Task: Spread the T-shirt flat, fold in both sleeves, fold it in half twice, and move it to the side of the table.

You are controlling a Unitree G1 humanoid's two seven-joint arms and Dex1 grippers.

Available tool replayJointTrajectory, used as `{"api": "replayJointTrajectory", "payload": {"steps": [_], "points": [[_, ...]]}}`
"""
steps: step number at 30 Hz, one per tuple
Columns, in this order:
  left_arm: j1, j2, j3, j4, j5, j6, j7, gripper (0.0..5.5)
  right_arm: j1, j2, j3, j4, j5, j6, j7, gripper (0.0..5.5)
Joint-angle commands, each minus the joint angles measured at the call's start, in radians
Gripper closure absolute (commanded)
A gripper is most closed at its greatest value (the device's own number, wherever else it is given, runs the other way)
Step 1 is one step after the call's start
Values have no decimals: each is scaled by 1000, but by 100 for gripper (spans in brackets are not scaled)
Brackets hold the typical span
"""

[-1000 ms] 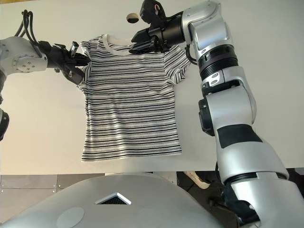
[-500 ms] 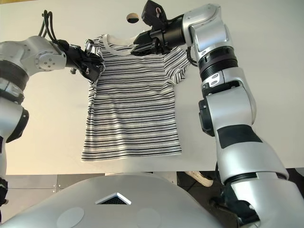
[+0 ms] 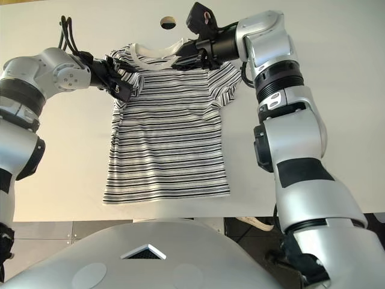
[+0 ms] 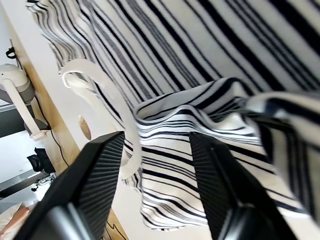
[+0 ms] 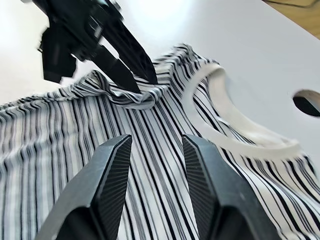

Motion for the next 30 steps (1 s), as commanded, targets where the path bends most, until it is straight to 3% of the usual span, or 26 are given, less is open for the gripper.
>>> {"api": "replayJointTrajectory", "payload": {"steps": [1,4,9,13,18,23,30], "points": [[-24,26,42,-15,-39,-5,25,236,-39,-33,-21,72,-22,-33,-51,363],[-42,45,62,-31,-40,-7,78,199,-39,-51,-18,108,-42,-64,-83,363],[-100,123,105,-75,-20,-15,239,195,-17,-102,37,121,-152,-243,-228,363],[-102,184,95,-92,17,-25,309,195,3,-192,210,133,-393,-547,-446,363],[-79,215,81,-91,43,-41,344,195,25,-282,372,176,-633,-769,-766,363],[-71,225,76,-84,54,-42,361,195,42,-333,482,218,-786,-851,-980,363],[-79,221,69,-67,65,-39,375,195,107,-353,536,244,-860,-892,-1080,363]]}}
